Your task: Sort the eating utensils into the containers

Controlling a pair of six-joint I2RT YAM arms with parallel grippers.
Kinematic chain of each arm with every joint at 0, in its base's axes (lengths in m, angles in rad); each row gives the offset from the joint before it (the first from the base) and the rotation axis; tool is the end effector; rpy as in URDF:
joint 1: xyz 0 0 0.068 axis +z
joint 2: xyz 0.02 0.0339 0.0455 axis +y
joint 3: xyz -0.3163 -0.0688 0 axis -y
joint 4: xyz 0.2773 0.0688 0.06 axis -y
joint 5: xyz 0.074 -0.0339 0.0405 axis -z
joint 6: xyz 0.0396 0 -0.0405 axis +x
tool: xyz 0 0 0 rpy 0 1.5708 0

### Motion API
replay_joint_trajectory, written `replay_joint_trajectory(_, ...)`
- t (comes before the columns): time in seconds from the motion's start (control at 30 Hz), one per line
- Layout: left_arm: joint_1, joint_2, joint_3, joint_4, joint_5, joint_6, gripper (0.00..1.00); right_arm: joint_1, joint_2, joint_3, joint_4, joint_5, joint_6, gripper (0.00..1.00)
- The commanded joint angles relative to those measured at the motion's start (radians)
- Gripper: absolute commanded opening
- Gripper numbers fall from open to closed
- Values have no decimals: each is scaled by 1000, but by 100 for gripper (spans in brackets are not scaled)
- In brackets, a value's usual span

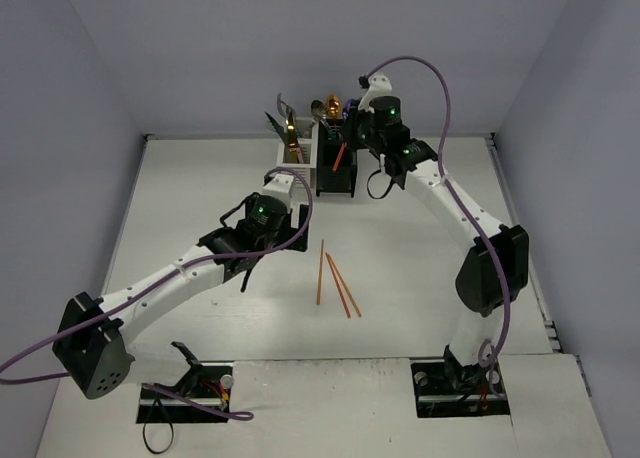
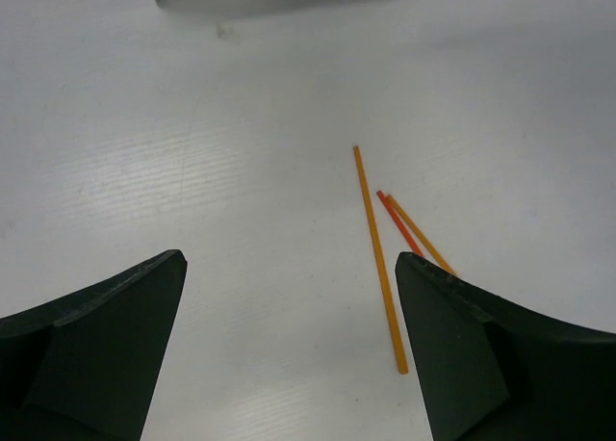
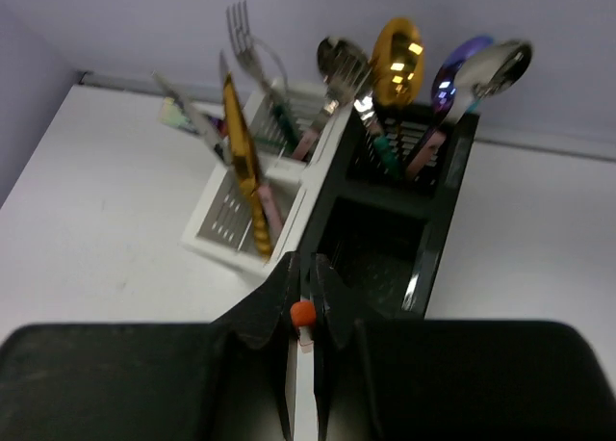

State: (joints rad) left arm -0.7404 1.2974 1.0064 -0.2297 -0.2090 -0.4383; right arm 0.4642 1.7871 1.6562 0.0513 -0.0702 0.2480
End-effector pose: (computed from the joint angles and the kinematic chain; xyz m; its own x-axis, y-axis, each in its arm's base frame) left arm 0.2383 -0.2066 0.3399 -0.5562 -0.0541 -0.8293 0.3214 0.9062 -0.2747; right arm 0.4313 0.2191 0.4367 -0.1939 0.1768 -0.9650 -0.4761 0.8431 0.2501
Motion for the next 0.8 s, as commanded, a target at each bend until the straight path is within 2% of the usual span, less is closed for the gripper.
replay_joint_trajectory(0.0, 12, -74, -31, -45, 17, -63, 89, -14, 72, 128, 176, 61, -61, 0)
replay_joint_trajectory(0.27, 13, -86, -56, -107, 60, -98, 89, -41, 238, 233, 276, 58, -57, 0)
replay_joint_trajectory(0.6, 13, -80, -72, -117, 87, -154, 89, -42, 304, 143, 328, 21, -29, 1)
replay_joint_trajectory(0.7, 13, -62, -66, -111, 109, -177, 89, -44, 298, 128, 332, 18, -33, 11)
replay_joint_trajectory(0.73, 13, -55, -66, -111, 113, -182, 89, -47, 297, 125, 331, 18, -33, 11)
replay_joint_trajectory(0.77, 12, -46, -58, -111, 119, -188, 89, -48, 291, 120, 331, 14, -36, 24)
